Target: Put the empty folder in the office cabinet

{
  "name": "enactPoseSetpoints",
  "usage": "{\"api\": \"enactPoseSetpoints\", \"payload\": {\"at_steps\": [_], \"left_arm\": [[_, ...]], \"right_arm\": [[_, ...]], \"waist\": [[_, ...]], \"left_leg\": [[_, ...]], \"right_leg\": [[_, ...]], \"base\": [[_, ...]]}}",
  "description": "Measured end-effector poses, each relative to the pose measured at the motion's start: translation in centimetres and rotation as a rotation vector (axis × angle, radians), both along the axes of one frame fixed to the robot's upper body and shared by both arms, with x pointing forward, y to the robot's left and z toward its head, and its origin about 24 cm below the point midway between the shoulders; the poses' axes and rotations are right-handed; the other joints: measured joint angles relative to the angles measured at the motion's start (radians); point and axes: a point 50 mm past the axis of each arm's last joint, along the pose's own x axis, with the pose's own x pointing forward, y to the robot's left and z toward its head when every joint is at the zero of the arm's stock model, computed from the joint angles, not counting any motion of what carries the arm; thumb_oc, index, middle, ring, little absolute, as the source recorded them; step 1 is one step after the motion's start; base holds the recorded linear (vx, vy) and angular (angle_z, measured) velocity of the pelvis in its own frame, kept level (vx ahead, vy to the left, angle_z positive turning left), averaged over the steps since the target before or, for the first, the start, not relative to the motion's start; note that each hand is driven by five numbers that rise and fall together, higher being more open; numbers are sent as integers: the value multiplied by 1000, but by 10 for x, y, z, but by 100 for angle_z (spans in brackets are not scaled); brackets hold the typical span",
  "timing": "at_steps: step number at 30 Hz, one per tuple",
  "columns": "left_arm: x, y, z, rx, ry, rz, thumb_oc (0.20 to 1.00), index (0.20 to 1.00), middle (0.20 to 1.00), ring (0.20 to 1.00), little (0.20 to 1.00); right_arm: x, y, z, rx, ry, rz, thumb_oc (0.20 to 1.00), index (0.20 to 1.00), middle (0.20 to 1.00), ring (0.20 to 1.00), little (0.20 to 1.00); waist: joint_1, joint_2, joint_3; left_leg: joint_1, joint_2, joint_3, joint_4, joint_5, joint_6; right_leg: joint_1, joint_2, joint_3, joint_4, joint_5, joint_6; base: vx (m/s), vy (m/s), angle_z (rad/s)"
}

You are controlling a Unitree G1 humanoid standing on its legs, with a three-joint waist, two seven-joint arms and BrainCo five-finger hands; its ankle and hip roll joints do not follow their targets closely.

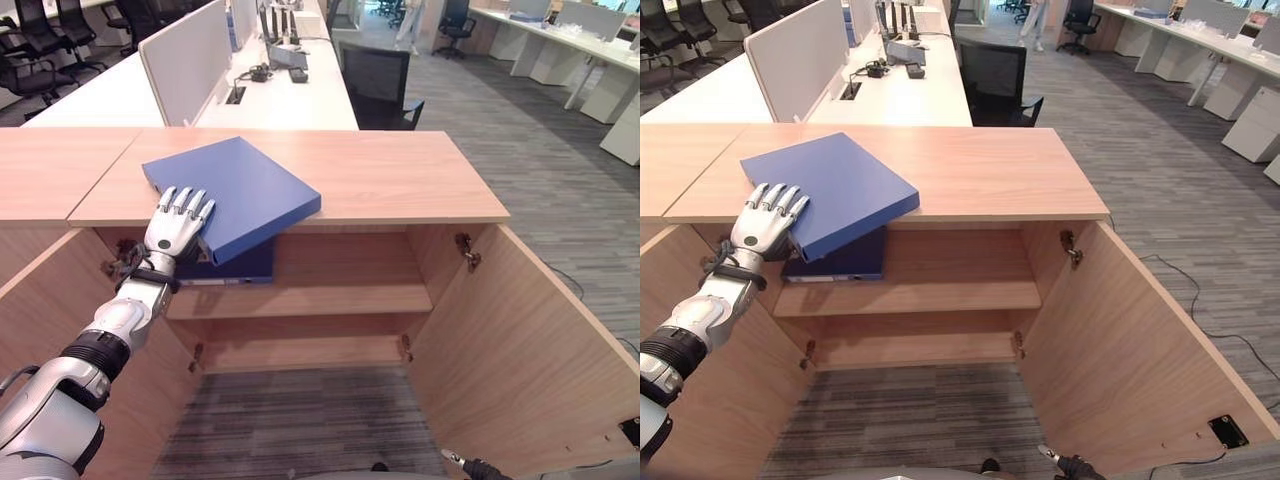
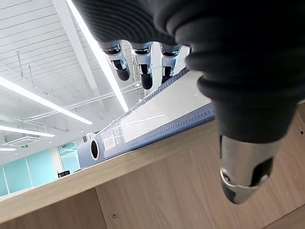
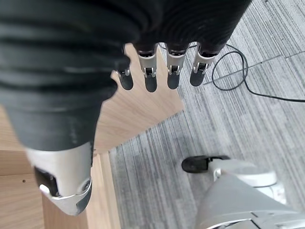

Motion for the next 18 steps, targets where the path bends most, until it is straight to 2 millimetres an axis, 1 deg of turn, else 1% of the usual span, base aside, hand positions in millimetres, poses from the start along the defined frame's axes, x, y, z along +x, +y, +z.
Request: {"api": "enactPoseSetpoints", "payload": {"at_steps": [5, 6, 7, 8, 9, 18], "left_arm": [[7, -6, 1, 6, 8, -11, 1000, 1000, 1000, 1000, 1000], [8, -7, 2, -2, 6, -13, 658, 658, 658, 658, 658], [9, -8, 2, -6, 5, -15, 451, 451, 451, 451, 451], [9, -9, 2, -10, 5, -15, 385, 385, 385, 385, 385], [10, -13, 2, -22, 0, -23, 200, 200, 200, 200, 200], [15, -30, 2, -86, -58, -57, 200, 200, 200, 200, 200]], "right_arm": [[0, 1, 0, -1, 5, 17, 1000, 1000, 1000, 1000, 1000], [1, 1, 0, -1, 3, 17, 1000, 1000, 1000, 1000, 1000], [0, 1, 0, -1, 4, 17, 1000, 1000, 1000, 1000, 1000], [0, 1, 0, -1, 3, 17, 1000, 1000, 1000, 1000, 1000], [-1, 1, 0, -1, 7, 16, 1000, 1000, 1000, 1000, 1000], [0, 1, 0, -1, 6, 20, 1000, 1000, 1000, 1000, 1000]], "waist": [[0, -1, 0], [-1, 0, 0], [0, 0, 0], [-2, 0, 0], [-3, 0, 0], [-4, 0, 0]], "left_leg": [[0, 0, 1, 2, 0, 0], [1, 0, 2, 1, 0, 0], [1, 0, 2, 1, 0, 0], [1, 0, 2, 1, 0, 0], [1, 0, 3, 1, 0, 0], [11, 0, 13, 0, -3, -1]], "right_leg": [[0, 0, 1, 5, 4, -3], [0, 0, 2, 5, 4, -3], [0, 0, 2, 5, 4, -3], [0, 0, 2, 5, 4, -3], [-1, 0, 3, 5, 4, -3], [3, 1, 13, 4, 1, 2]], "base": [[0, 0, 0], [0, 0, 0], [0, 0, 0], [0, 0, 0], [0, 0, 0], [2, 1, -3]]}}
